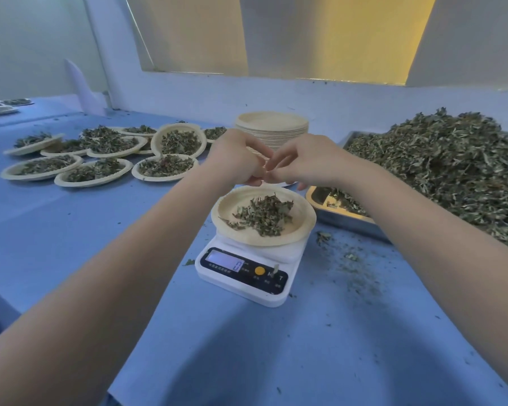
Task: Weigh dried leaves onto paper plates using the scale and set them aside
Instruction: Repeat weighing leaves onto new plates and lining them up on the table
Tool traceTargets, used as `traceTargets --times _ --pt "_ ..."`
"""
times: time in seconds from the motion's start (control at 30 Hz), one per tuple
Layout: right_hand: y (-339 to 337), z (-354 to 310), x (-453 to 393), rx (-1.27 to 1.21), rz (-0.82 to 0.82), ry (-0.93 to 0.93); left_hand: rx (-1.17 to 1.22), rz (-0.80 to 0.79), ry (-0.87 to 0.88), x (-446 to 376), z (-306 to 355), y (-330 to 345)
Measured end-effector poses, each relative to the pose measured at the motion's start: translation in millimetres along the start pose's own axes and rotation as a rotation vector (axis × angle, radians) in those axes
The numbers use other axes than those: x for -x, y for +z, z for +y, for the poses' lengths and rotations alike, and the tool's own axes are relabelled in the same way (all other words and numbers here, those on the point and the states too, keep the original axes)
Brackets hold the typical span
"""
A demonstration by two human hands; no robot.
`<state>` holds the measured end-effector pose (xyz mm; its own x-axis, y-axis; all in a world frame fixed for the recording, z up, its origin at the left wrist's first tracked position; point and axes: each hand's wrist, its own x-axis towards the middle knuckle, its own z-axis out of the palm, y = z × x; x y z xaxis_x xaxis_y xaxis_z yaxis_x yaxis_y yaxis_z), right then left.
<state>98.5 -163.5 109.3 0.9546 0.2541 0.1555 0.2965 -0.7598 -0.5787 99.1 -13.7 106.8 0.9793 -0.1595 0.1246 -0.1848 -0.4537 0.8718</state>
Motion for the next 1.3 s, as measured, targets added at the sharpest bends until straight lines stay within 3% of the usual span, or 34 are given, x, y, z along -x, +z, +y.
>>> traceTargets --times 0.43,0.67,0.8,0.93,1.07,1.3 --pt "-2 12 9 0.039 -0.046 0.007 -0.123 -0.003 0.078 -5 4 17" --pt "-44 52 42 0.302 -0.007 0.136 -0.203 -0.058 0.182 -18 33 98" --pt "-73 100 73 0.513 -0.089 0.306 -0.248 -0.199 0.257 -18 51 166" --pt "-92 148 105 0.517 -0.14 0.471 -0.512 -0.394 0.272 -18 59 223" --pt "-93 171 118 0.465 -0.122 0.44 -0.684 -0.506 0.245 -22 67 247" --pt "-77 177 99 0.552 -0.109 0.402 -0.602 -0.535 0.136 -23 74 253"
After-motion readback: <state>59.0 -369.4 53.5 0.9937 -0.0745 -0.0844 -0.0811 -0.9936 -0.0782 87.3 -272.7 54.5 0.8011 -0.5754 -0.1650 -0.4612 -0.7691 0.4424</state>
